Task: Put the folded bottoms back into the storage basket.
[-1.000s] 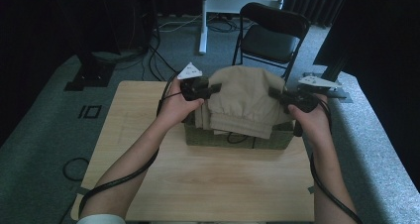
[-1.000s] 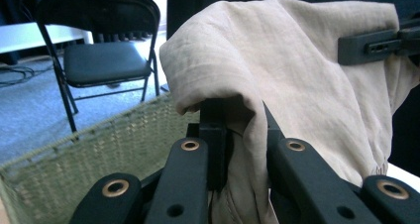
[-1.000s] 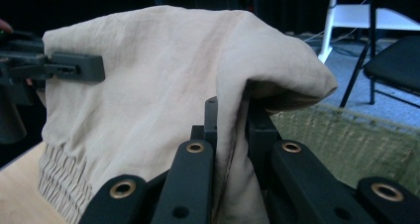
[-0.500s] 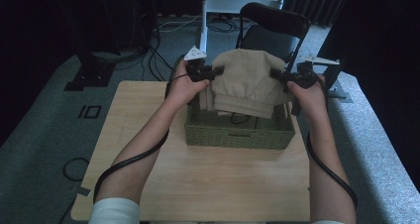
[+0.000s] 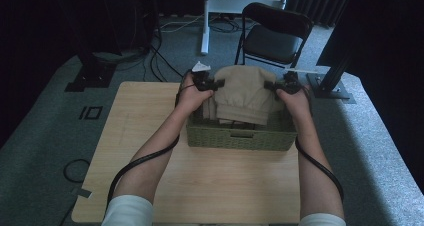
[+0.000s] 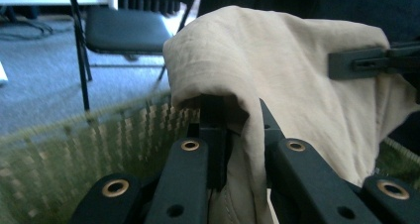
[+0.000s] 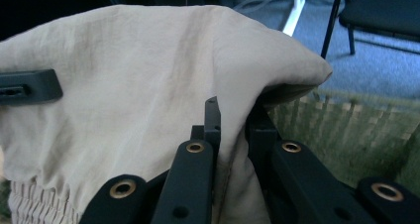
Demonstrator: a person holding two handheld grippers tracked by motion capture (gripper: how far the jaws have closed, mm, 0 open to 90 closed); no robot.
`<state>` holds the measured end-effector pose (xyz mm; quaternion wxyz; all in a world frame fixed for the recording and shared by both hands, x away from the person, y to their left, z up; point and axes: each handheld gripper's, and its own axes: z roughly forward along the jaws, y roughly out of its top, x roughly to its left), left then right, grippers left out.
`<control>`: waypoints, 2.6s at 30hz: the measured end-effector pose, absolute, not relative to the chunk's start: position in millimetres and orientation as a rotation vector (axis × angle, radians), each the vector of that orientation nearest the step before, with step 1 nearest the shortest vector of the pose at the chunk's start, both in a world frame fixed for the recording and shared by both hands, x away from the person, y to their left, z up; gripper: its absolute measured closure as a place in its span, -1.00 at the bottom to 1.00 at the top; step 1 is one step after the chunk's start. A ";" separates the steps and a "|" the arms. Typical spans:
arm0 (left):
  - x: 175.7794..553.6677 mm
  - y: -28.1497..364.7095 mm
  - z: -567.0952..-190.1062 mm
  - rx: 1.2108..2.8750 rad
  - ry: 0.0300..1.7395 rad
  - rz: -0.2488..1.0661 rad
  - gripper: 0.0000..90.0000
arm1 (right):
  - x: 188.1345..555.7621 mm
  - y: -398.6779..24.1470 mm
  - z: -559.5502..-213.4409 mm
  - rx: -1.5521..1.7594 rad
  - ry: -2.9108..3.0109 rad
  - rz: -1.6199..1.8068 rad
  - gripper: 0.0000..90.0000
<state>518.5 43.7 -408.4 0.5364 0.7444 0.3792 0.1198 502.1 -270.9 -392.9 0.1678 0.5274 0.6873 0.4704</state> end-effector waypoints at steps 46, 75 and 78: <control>547.9 22.4 -495.9 1.916 1.093 0.355 0.54 | 543.1 -253.2 -500.3 1.637 2.043 0.967 0.37; 524.7 38.3 -437.5 1.870 1.071 0.387 -0.63 | 524.0 -234.0 -442.4 1.412 2.083 1.138 -0.71; 519.4 39.5 -432.5 1.900 1.045 0.395 -0.63 | 520.1 -235.0 -436.2 1.402 2.082 1.144 -0.72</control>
